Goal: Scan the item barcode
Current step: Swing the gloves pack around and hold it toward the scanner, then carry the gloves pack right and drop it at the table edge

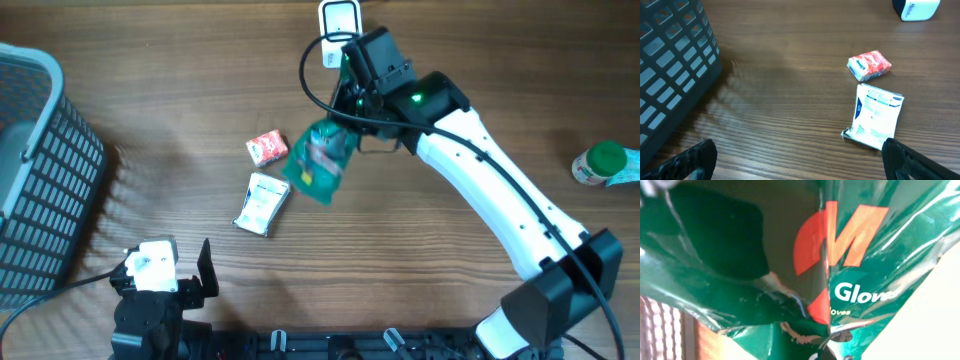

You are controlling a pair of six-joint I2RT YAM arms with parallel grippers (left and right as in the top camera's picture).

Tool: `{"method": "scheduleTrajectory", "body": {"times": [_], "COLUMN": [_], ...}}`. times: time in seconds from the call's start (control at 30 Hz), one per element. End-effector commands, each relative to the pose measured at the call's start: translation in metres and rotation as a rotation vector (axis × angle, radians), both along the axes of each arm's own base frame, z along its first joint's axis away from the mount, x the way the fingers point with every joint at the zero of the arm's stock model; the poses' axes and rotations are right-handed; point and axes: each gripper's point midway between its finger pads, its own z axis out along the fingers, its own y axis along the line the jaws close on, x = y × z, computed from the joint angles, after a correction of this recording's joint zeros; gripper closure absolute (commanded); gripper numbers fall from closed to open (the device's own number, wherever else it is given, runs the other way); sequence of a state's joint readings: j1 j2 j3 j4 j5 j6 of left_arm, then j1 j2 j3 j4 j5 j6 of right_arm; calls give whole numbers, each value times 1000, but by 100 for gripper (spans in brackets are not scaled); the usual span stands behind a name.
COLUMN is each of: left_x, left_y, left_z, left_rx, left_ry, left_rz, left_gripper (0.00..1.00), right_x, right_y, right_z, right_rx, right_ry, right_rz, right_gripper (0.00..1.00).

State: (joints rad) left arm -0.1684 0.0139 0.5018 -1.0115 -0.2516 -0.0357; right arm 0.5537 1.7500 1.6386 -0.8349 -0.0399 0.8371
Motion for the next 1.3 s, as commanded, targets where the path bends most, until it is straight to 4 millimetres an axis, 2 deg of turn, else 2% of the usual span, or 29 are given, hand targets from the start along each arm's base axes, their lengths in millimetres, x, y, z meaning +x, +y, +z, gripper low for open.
{"method": "scheduleTrajectory", "body": {"times": [0.0,0.07,0.17,0.23,0.33,0.47,0.53,0.6,0.73,0.87,0.93,1.0,1.07,1.1,1.17,1.2,1.27], "left_x": [0,0,0,0,0,0,0,0,0,0,0,0,0,0,0,0,0], "left_y": [-2,-2,-2,-2,-2,-2,-2,-2,-2,-2,-2,-2,-2,-2,-2,-2,-2], "left_z": [1,1,1,1,1,1,1,1,1,1,1,1,1,1,1,1,1], "left_rx": [-10,-10,-10,-10,-10,-10,-10,-10,-10,-10,-10,-10,-10,-10,-10,-10,-10], "left_ry": [-6,-6,-6,-6,-6,-6,-6,-6,-6,-6,-6,-6,-6,-6,-6,-6,-6], "left_rz": [-9,-9,-9,-9,-9,-9,-9,-9,-9,-9,-9,-9,-9,-9,-9,-9,-10], "left_gripper": [0,0,0,0,0,0,0,0,0,0,0,0,0,0,0,0,0], "right_x": [45,72,112,142,176,204,213,223,236,235,235,241,243,240,221,214,214], "right_y": [-21,-31,-41,-43,-42,-46,-61,-68,-81,-101,-106,-105,-99,-94,-81,-79,-72], "right_z": [-13,-24,-30,-34,-43,-49,-51,-47,-54,-77,-79,-66,-58,-59,-77,-84,-82], "right_rx": [-12,43,164,300,463,669,767,849,946,886,847,764,773,814,919,923,944], "right_ry": [-59,-54,-57,-50,-24,23,46,39,52,77,76,-8,-15,33,274,338,360], "right_rz": [-92,-170,-303,-416,-557,-776,-943,-994,-1090,-1154,-1126,-969,-926,-949,-1074,-1100,-1067], "right_gripper": [95,95,95,95,95,95,95,95,95,95,95,95,95,95,96,95,95]}}
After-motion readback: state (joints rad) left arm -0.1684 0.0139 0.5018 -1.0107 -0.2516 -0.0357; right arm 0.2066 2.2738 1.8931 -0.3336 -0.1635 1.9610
